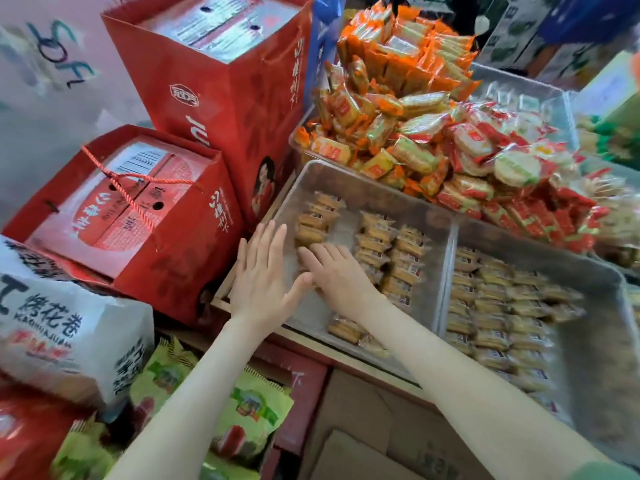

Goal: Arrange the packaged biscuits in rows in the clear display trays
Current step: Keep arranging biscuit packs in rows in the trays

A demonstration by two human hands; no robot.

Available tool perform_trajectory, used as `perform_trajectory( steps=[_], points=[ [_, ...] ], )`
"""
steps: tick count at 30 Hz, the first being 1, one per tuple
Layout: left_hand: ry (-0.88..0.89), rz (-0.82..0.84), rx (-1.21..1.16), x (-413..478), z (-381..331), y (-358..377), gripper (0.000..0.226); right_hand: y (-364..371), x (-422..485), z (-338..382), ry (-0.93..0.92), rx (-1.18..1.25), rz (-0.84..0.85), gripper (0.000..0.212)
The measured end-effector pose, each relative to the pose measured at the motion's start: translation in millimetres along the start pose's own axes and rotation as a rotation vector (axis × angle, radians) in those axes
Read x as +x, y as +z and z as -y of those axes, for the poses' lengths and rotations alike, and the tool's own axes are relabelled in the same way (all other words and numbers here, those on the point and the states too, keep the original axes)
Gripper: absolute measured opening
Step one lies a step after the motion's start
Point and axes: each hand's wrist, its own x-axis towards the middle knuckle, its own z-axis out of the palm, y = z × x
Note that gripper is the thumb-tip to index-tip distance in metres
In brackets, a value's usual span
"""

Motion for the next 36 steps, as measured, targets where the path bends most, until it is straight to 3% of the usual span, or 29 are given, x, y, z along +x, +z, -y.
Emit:
perform_trajectory(
  steps=[3,6,8,11,15,17,19,21,23,27,31,36],
  points=[
    [0.066,-0.013,-0.169,-2,-6,-7,0.095,-45,-29,-18,-0.103,-0.018,-0.159,0.044],
    [0.26,0.046,-0.332,0,-41,-25,0.087,-100,-68,-35,-0.078,0.161,-0.112,0.065],
    [0.353,0.235,-0.438,0,-83,-45,0.079,-138,-103,-41,0.007,0.345,-0.038,0.068],
    [0.349,0.528,-0.535,-5,-150,-69,0.072,-185,-154,-37,0.167,0.558,0.0,0.073],
    [0.261,0.491,-0.593,-22,-216,-69,0.045,-220,-212,-38,0.395,0.667,-0.066,0.079],
    [0.162,0.541,-0.696,-33,-240,-67,0.038,-232,-239,-39,0.471,0.681,-0.158,0.071],
    [0.084,0.62,-0.778,-44,-259,-68,0.048,-243,-263,-37,0.563,0.793,-0.238,0.045],
    [0.072,0.672,-0.797,-55,-271,-68,0.059,-250,-279,-31,0.622,0.919,-0.296,0.021],
    [0.08,0.711,-0.795,-66,-278,-69,0.06,-254,-290,-26,0.663,0.893,-0.298,0.01],
    [0.085,0.754,-0.78,-81,-284,-71,0.057,-260,-303,-21,0.715,0.98,-0.178,0.004],
    [0.094,0.792,-0.751,-96,-289,-70,0.056,-257,-316,-16,0.755,1.163,-0.229,0.013],
    [0.102,0.833,-0.68,-113,-288,-72,0.051,-255,-321,-10,0.855,1.103,-0.202,0.012]
  ],
)
